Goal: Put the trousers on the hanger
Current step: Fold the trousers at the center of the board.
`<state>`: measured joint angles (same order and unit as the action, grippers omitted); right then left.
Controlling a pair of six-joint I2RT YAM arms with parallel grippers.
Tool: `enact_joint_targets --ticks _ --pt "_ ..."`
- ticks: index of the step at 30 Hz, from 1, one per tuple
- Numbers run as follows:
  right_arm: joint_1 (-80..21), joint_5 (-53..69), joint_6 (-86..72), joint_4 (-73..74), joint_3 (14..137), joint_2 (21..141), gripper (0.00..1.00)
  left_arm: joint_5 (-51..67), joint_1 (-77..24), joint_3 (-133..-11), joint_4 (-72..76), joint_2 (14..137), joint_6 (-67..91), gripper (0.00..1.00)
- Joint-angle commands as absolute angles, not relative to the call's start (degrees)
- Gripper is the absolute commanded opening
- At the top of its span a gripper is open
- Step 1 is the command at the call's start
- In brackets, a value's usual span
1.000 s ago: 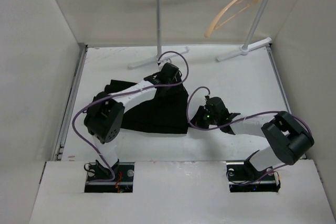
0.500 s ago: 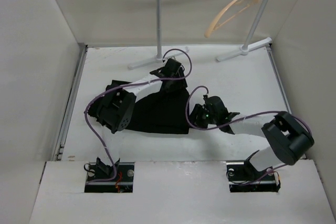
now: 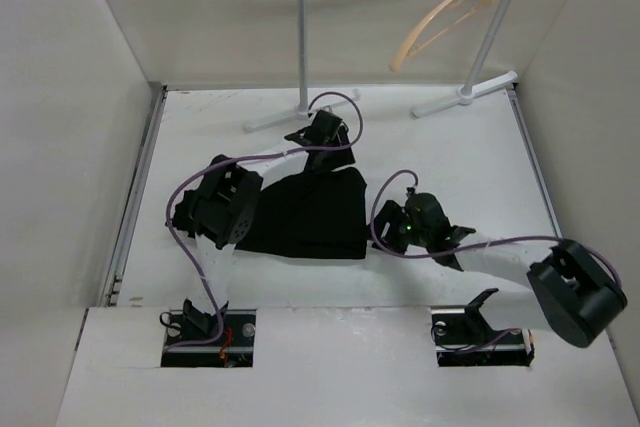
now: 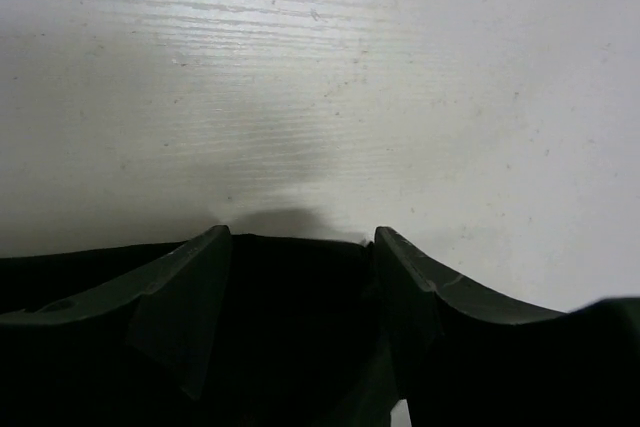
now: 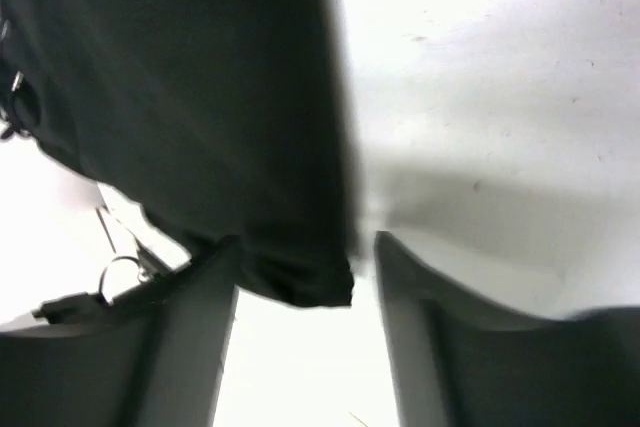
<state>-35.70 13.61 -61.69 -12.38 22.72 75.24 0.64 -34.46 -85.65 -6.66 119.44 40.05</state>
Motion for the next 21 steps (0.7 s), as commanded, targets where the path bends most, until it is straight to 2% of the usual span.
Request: enact_joint_targets --ticks 1,3,5,6,8,9,11,13,17,21 --pt "-35.6 9.9 -60.0 -4.7 24.3 68.2 0.73 0.3 -32.8 -86.3 -4.6 108.2 39.4 0.59" --pt "-35.3 8.9 -57.3 0.5 26.6 64.0 0.78 -0.3 -31.5 -84.2 -4.0 102.6 39.4 0.6" --pt "-34.4 7.4 -54.9 4.3 29.3 61.4 0.74 -1.5 -30.3 -80.4 -3.4 97.0 39.5 0.6" --pt "-33.7 7.6 -53.6 5.2 30.8 61.1 0.64 -1.8 -29.8 -77.9 -3.1 94.3 39.8 0.56" --pt "-32.6 9.3 -51.9 5.2 34.4 62.7 0.38 -1.8 -28.9 -71.8 -2.0 89.6 41.4 0.4" --pt "-32.5 10.7 -51.0 4.1 36.5 64.5 0.29 -1.3 -28.6 -68.2 -1.3 87.6 42.6 0.31" --pt "-32.5 14.3 -50.0 0.9 41.0 69.7 0.19 0.1 -28.3 -61.1 0.3 84.5 44.7 0.2" --pt "-32.7 17.0 -49.8 -3.1 45.8 75.5 0.16 1.3 -28.0 -54.5 2.7 82.4 47.3 0.16" --pt "-32.7 19.0 -51.7 -8.7 53.4 88.5 0.16 3.0 -26.9 -45.4 7.1 80.5 51.3 0.16" --pt "-32.4 17.1 -54.2 -13.3 54.8 97.8 0.16 3.1 -27.4 -40.6 8.4 80.7 52.4 0.16"
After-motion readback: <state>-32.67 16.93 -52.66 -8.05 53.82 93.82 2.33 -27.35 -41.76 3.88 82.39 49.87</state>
